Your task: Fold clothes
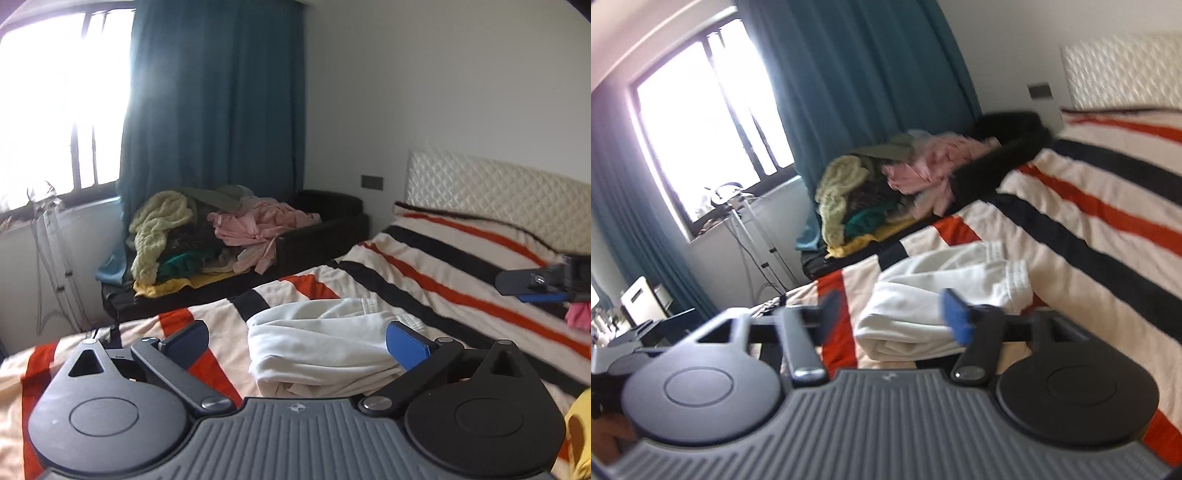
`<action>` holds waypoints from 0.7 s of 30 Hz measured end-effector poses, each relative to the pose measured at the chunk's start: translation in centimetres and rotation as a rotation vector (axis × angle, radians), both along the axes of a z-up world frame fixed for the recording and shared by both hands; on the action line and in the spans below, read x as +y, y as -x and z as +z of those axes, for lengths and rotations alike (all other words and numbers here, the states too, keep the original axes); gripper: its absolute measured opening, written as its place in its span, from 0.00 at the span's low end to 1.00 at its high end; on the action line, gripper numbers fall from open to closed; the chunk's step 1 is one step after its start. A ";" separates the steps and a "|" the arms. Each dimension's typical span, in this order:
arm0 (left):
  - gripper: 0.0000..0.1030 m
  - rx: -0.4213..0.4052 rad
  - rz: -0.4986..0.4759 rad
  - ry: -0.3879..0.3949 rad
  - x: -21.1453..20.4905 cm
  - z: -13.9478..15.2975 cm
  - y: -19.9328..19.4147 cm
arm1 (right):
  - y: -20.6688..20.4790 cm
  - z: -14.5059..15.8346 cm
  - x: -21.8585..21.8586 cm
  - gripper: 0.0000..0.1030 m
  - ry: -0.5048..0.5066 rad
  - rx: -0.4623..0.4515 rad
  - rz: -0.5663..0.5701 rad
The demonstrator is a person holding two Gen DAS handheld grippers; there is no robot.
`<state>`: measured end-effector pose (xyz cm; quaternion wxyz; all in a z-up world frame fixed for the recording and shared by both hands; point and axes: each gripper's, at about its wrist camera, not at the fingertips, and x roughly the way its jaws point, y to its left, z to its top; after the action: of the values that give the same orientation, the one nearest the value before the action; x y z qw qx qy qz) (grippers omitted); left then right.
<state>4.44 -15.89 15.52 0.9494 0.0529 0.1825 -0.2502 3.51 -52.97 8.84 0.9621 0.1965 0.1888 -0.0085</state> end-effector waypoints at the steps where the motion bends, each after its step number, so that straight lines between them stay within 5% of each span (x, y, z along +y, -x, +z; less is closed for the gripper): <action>1: 1.00 0.003 0.003 0.014 0.4 0.1 0.6 | 0.6 0.2 0.7 0.89 0.016 -0.018 0.000; 6: 1.00 -0.027 0.016 0.029 2.3 -0.5 4.1 | 3.7 -0.6 3.5 0.89 0.073 -0.080 -0.032; 12: 1.00 -0.049 0.090 0.145 5.5 -1.9 7.8 | 6.7 -2.9 6.2 0.89 0.113 -0.130 -0.060; 21: 1.00 -0.079 0.138 0.134 7.9 -4.3 10.8 | 8.3 -7.0 8.5 0.89 0.142 -0.160 -0.102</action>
<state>-6.36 -8.02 11.25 0.9722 -0.0134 0.1313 -0.1936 -4.81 -44.45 1.87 0.9840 0.1371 0.1000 -0.0552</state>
